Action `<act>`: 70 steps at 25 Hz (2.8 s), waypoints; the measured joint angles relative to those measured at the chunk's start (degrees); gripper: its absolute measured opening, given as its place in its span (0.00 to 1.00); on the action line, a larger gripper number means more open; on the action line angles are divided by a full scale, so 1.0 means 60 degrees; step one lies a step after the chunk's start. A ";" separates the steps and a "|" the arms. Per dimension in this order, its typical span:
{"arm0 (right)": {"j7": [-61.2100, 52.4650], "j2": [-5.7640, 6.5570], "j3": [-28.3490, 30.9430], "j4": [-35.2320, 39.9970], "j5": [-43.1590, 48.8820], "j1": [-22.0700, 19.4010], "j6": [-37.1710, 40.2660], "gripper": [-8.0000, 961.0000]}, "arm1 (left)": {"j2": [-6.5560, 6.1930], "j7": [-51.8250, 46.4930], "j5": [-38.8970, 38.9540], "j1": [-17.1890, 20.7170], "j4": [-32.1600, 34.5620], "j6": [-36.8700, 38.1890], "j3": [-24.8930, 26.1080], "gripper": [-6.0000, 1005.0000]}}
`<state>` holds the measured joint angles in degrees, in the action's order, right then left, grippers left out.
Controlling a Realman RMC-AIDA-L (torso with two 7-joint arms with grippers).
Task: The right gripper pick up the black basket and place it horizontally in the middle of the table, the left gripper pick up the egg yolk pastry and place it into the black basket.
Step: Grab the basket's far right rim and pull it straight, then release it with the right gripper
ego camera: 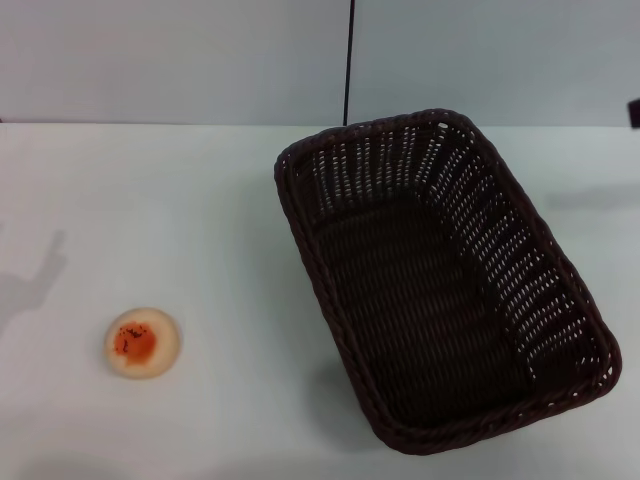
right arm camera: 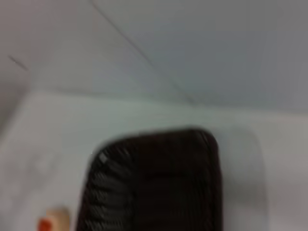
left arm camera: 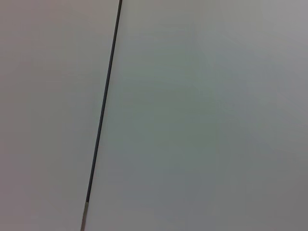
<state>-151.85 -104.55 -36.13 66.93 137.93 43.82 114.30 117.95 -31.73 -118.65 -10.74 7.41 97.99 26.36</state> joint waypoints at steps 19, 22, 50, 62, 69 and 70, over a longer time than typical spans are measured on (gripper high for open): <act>-0.0975 -0.0585 -0.2242 -0.3564 0.1472 0.1542 -0.2764 0.74 | 0.0000 0.0000 0.0019 0.0000 0.0120 -0.0209 0.0134 0.81; -0.0931 -0.0699 -0.2316 -0.4055 0.1478 0.1589 -0.3256 0.74 | -0.0006 0.0000 0.0027 -0.0014 0.0137 -0.0209 0.0140 0.81; -0.0390 -0.1532 -0.2906 -0.4270 0.1773 0.1543 -0.5177 0.52 | -0.0014 0.0015 0.0029 -0.0139 0.0230 -0.0281 0.0257 0.79; 0.1989 -0.1858 -0.2976 -0.3139 0.1716 0.1651 -0.5199 0.18 | 0.0001 0.0015 0.0029 0.0086 0.0224 -0.0364 0.0398 0.78; 0.4877 -0.1968 -0.3328 -0.2444 0.1693 0.2101 -0.4923 0.18 | 0.0046 0.0007 0.0026 0.0624 0.0047 0.0107 0.0481 0.78; 0.5240 -0.1958 -0.3331 -0.2422 0.1684 0.2166 -0.4863 0.18 | 0.0046 0.0007 0.0026 0.0624 0.0047 0.0107 0.0481 0.78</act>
<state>-120.42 -116.30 -56.12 52.40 148.04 56.82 85.12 118.22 -31.69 -118.49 -7.00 7.69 98.63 29.25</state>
